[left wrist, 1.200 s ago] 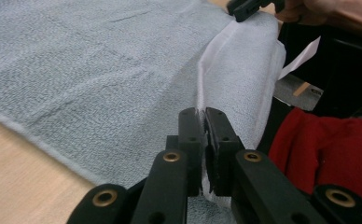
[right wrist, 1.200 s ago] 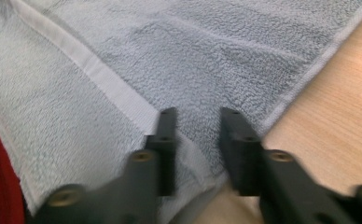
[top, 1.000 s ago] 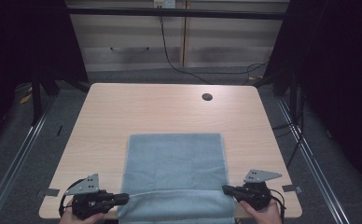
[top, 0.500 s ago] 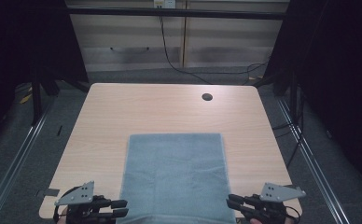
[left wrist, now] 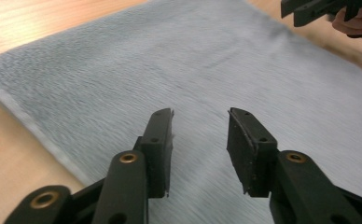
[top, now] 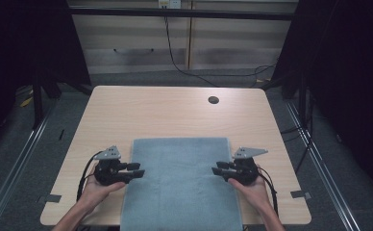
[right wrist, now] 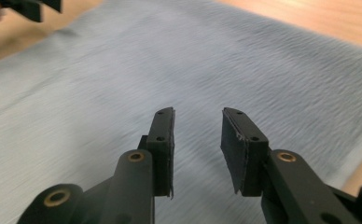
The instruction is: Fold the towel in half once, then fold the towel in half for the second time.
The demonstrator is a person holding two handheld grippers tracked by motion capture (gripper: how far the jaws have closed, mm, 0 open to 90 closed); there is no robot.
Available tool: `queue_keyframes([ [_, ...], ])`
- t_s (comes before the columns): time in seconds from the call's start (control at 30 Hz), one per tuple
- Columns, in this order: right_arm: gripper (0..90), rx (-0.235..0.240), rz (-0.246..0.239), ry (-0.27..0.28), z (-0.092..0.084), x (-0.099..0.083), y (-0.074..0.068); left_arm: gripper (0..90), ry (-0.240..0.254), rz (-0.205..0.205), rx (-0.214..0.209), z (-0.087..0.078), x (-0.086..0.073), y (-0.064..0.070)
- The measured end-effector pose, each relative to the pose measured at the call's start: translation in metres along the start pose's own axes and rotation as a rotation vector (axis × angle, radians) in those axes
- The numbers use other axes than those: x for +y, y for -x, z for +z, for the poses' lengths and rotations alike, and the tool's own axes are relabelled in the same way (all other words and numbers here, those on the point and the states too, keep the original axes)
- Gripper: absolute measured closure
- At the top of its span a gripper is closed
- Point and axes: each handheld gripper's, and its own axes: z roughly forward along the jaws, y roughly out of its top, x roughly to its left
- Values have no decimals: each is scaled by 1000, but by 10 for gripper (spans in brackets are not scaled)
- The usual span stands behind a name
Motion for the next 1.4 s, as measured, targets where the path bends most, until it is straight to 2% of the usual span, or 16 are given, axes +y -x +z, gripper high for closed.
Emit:
queue_keyframes([
  [0.1,632,-31,29,-7,18,10,18,583,-21,-32,47,13,5,-17],
  [0.2,622,-60,51,-6,31,16,30,585,-36,-60,89,23,1,-27],
  [0.33,610,-76,58,-49,41,15,33,599,-39,-48,90,26,-4,-30],
  [0.37,607,-78,49,-67,42,12,31,606,-41,-40,96,25,-5,-29],
  [0.43,607,-78,43,-55,42,7,26,610,-34,-29,101,24,-9,-26],
  [0.57,607,-71,32,-66,34,-1,16,612,-48,-24,72,18,-14,-18],
  [0.77,610,-45,2,-86,20,-14,-2,621,-66,17,50,6,-28,3],
  [0.83,609,-38,-6,-90,16,-18,-8,625,-59,14,41,2,-33,9],
  [0.9,609,-31,-5,-89,11,-23,-14,625,-80,13,29,-2,-35,15],
  [0.97,609,-24,-9,-103,7,-26,-21,625,-82,33,25,-6,-40,22],
  [1.07,609,-14,-15,-123,0,-30,-30,625,-87,15,-14,-11,-44,26],
  [1.1,598,-5,-24,-131,-3,-30,-31,613,-89,28,-13,-12,-42,25],
  [1.23,572,-2,0,-58,-12,-23,-20,580,-52,5,2,-15,-31,16],
  [1.3,558,-37,9,-33,-15,-15,-9,565,-35,-8,10,-16,-22,7],
  [1.37,540,-69,22,-26,-14,-7,5,544,-6,-14,53,-15,-15,-4],
  [1.4,535,-83,35,-13,-13,-4,12,538,1,-37,61,-15,-11,-12],
])
